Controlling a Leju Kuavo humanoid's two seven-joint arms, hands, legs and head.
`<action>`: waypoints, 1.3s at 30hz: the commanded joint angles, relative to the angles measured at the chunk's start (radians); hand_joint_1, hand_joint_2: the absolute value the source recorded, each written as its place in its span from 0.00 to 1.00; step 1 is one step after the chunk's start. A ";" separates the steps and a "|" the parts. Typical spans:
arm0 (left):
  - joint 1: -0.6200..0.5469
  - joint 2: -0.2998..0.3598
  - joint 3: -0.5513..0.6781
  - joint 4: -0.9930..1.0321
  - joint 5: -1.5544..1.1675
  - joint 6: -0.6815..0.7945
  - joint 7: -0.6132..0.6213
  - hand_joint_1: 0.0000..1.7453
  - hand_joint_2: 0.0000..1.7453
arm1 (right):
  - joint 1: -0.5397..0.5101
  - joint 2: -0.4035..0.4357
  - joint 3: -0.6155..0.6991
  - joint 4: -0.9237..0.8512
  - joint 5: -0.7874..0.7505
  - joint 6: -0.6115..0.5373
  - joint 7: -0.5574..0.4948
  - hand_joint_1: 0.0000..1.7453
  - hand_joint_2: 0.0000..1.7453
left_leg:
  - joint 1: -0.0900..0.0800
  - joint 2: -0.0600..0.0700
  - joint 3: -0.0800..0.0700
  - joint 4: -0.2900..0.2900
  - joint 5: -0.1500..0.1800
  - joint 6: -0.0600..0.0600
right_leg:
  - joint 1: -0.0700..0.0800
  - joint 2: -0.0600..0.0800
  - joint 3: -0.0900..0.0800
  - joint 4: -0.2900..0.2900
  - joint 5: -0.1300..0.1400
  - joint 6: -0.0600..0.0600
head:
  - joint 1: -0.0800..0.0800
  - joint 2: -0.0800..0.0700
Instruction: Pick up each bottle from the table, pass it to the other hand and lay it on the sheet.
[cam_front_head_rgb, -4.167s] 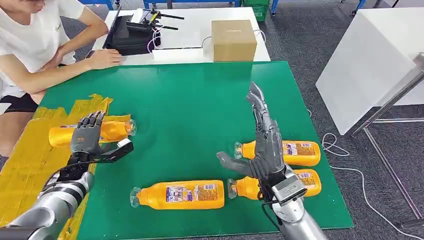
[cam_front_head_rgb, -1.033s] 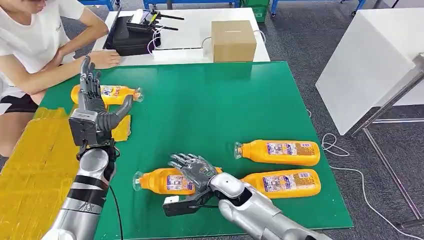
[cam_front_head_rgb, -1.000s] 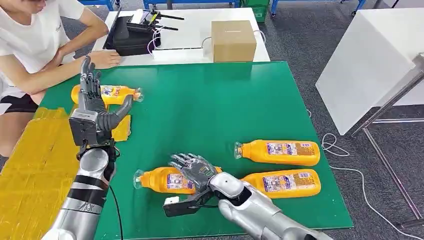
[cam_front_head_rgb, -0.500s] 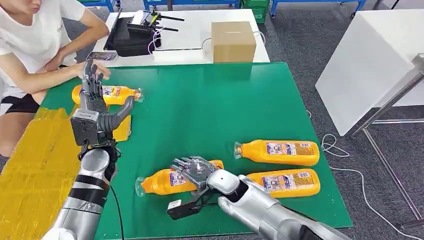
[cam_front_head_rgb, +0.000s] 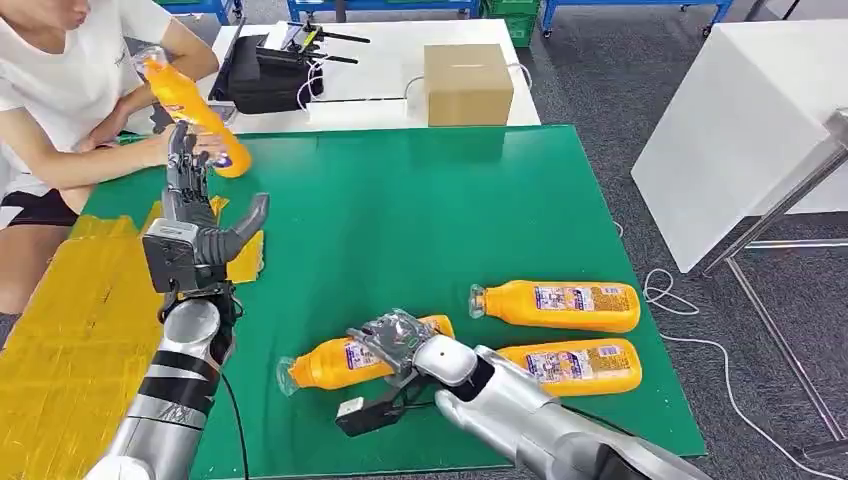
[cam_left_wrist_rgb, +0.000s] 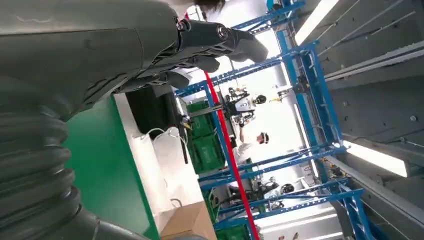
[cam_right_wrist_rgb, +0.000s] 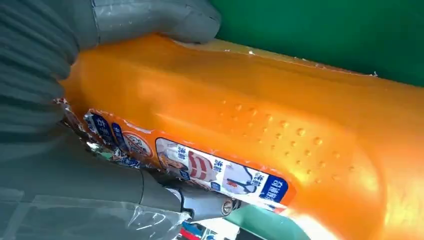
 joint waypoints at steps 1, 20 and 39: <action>-0.032 -0.008 -0.017 0.057 0.005 0.000 0.002 0.00 1.00 | 0.017 -0.011 -0.074 0.079 -0.052 -0.085 0.052 1.00 1.00 | 0.001 -0.004 0.001 -0.001 0.001 0.000 | 0.001 -0.004 0.002 -0.002 0.000 0.001 | 0.000 0.000; 0.057 0.000 -0.019 -0.109 -0.031 0.024 0.038 0.00 1.00 | 0.206 -0.053 -0.473 -0.268 -0.119 -0.445 -0.018 1.00 1.00 | 0.000 -0.002 -0.006 0.000 0.000 0.000 | 0.000 -0.001 -0.006 0.000 -0.001 0.000 | 0.000 0.000; 0.122 0.016 0.000 -0.180 -0.042 0.036 0.037 0.00 1.00 | 0.402 -0.037 -0.755 -0.590 -0.245 -0.658 -0.281 1.00 1.00 | 0.000 -0.002 -0.007 0.000 -0.001 0.000 | 0.000 -0.002 -0.006 0.000 -0.001 0.000 | 0.000 0.000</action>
